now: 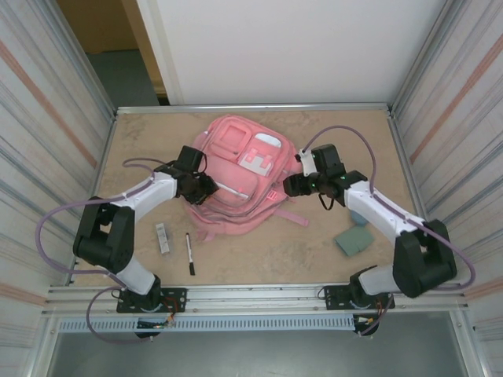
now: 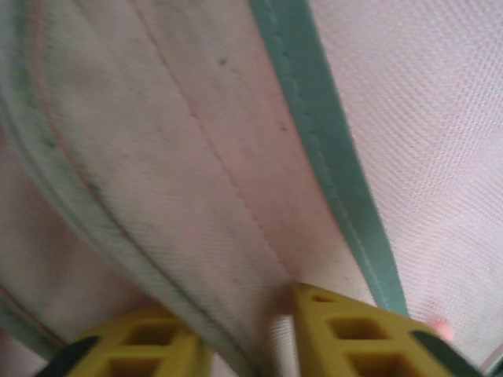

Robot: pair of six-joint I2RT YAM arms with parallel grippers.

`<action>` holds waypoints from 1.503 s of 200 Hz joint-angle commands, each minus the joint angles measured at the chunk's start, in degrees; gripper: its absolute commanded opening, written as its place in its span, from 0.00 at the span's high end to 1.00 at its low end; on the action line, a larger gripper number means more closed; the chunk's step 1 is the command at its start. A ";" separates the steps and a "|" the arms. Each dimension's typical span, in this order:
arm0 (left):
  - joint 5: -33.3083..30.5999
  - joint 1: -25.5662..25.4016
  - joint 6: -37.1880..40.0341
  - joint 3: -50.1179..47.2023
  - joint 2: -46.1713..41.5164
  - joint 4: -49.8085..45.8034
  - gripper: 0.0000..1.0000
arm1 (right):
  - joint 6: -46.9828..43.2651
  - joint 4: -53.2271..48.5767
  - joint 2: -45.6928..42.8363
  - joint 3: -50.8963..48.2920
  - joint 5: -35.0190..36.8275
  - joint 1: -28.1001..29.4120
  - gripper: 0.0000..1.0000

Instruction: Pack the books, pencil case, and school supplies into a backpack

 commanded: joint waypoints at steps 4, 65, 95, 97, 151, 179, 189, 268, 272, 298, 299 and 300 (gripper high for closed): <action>1.98 0.27 -1.12 1.92 -4.83 0.84 0.84 | -4.95 -2.39 6.04 5.45 -3.34 -1.68 0.34; 12.14 4.32 -3.89 5.23 -13.39 -3.28 1.00 | -11.69 -9.70 16.78 15.89 -23.00 -3.20 0.34; 16.92 4.59 -3.58 8.53 -12.20 -5.72 1.00 | -26.54 -23.03 22.37 22.41 -22.06 -0.58 0.35; 17.09 4.58 -3.47 8.83 -12.11 -5.94 1.00 | -27.57 -23.83 22.72 22.62 -21.47 -0.36 0.35; 18.10 5.59 -2.40 10.83 -12.31 -8.66 1.00 | -33.05 -32.97 30.13 29.46 -18.94 -0.24 0.38; 18.99 6.12 -2.06 11.19 -12.76 -9.41 1.00 | -33.41 -31.50 29.90 29.54 -19.23 -0.33 0.38; 19.13 6.08 -1.72 11.03 -12.93 -9.62 1.00 | -34.03 -31.40 29.90 29.80 -21.00 -0.33 0.38; 21.09 6.67 -0.74 9.19 -11.84 -9.26 1.00 | -37.02 -38.60 32.68 35.03 -30.19 -0.63 0.77; 21.19 6.73 -0.67 9.19 -11.90 -9.19 1.00 | -37.21 -38.65 32.68 34.97 -30.06 -0.70 0.78; 21.09 7.06 -0.95 8.74 -11.72 -9.06 1.00 | -36.94 -39.03 32.34 35.12 -29.04 -1.31 0.86; 21.10 7.09 -0.91 8.74 -11.72 -9.01 1.00 | -36.88 -39.05 32.33 35.10 -28.99 -1.31 0.86; 21.05 7.11 -0.98 8.73 -11.68 -8.99 1.00 | -36.90 -39.06 32.33 35.13 -28.97 -1.27 0.86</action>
